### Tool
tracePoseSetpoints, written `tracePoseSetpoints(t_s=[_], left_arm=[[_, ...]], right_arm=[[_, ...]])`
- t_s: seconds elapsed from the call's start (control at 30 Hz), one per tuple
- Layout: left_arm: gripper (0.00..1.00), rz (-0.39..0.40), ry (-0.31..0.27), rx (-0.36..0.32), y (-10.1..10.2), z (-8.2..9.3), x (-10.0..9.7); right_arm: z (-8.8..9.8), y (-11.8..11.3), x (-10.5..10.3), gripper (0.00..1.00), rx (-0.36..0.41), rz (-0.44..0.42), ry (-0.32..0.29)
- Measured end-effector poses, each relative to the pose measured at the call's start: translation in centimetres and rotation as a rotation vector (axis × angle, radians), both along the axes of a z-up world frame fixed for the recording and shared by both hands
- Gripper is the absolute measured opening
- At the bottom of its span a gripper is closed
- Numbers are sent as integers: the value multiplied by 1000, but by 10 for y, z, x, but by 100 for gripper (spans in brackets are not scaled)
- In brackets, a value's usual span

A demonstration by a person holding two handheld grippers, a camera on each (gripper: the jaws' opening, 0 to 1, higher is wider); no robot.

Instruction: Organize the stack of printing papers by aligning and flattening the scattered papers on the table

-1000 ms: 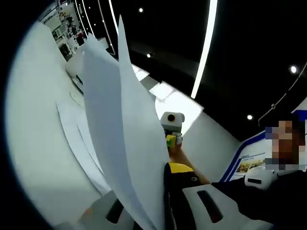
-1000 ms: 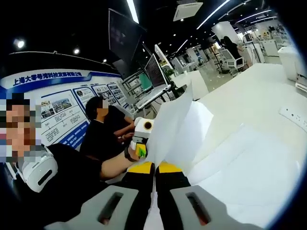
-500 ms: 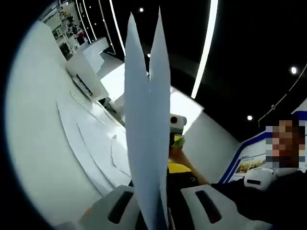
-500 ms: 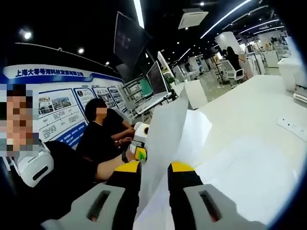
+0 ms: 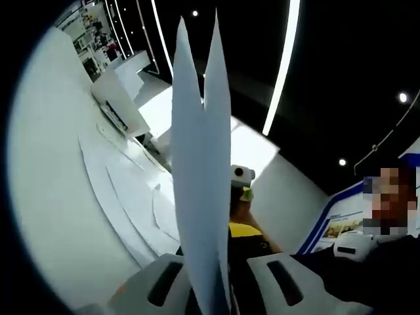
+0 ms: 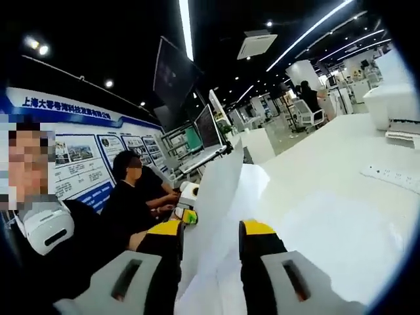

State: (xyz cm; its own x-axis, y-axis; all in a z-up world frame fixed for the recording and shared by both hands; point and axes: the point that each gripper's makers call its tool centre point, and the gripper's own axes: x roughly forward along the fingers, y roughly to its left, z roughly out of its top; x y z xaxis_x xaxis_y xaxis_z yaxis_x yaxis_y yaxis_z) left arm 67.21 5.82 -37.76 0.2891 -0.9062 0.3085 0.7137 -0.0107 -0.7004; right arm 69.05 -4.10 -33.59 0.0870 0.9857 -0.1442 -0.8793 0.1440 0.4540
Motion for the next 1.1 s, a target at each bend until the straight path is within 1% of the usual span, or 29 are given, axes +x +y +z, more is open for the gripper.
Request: tracePoseSetpoints(t_s=[0.07,0.1,0.17,0.33,0.5,0.57,0.7,0.87,0.9,1.0,1.1], left_arm=[[6,2,1,-2,0,0,0],[6,2,2,-3,0,0,0],[6,3,3,-5,0,1,-1],[6,2,6,-6,1,1,0],[6,1,10,-7,1,0,0],[6,3,14,-14,2,1,1],[6,3,17,-14,2,1,2],[6,3,18,-12,2,0,1],[6,3,19,-12,2,0,1],[6,1,19,-9,1,0,0],[6,1,20,-8,0,0,-1]], right_arm=[[1,-2,-2,32,14,-8,-1],[2,-3,-8,34,23,-15,-4],[3,-7,-5,37,36,-33,-10],[4,-22,5,54,54,-104,-46],[4,-40,10,63,61,-168,-73],[5,-53,13,66,60,-206,-86],[6,-68,11,74,69,-264,-98],[9,-88,8,82,91,-336,-107],[9,-90,8,83,91,-341,-107],[8,-105,6,86,97,-395,-122],[8,-118,5,88,110,-434,-124]])
